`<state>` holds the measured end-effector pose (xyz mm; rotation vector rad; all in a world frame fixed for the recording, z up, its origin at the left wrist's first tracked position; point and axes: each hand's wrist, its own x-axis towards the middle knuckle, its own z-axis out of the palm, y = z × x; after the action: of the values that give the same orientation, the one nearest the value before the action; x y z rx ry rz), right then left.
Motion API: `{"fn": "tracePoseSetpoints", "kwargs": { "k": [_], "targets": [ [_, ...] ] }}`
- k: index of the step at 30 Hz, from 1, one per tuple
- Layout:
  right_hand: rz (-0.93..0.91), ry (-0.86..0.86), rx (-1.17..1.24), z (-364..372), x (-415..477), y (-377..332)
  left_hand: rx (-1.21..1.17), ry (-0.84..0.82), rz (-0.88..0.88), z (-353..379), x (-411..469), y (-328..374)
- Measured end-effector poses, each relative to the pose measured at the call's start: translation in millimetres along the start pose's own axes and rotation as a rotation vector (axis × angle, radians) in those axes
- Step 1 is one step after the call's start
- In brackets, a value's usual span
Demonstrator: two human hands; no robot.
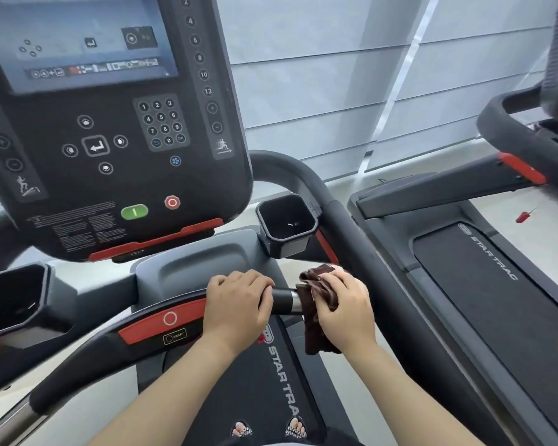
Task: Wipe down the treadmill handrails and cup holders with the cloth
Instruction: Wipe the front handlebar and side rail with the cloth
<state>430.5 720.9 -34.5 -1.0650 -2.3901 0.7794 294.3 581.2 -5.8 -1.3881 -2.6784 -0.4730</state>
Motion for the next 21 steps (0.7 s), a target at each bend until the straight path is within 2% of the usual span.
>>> {"fn": "tracePoseSetpoints", "kwargs": {
  "k": [3, 7, 12, 16, 21],
  "targets": [
    [-0.015, 0.081, 0.007, 7, -14, -5, -0.007, 0.016, 0.019, 1, 0, -1],
    [-0.089, 0.067, 0.042, 7, -4, -8, -0.004, 0.035, 0.026, 4, 0, -3],
    [-0.025, 0.054, 0.043, 1, -2, -10, -0.004, 0.028, 0.026, 4, 0, 0],
    [-0.132, 0.027, 0.034, 6, -8, -19, -0.009, 0.022, -0.02, 4, 2, 2],
    [-0.071, -0.104, 0.074, -1, 20, -21, -0.019, 0.003, -0.048, 2, 4, 4]
  ]
}}
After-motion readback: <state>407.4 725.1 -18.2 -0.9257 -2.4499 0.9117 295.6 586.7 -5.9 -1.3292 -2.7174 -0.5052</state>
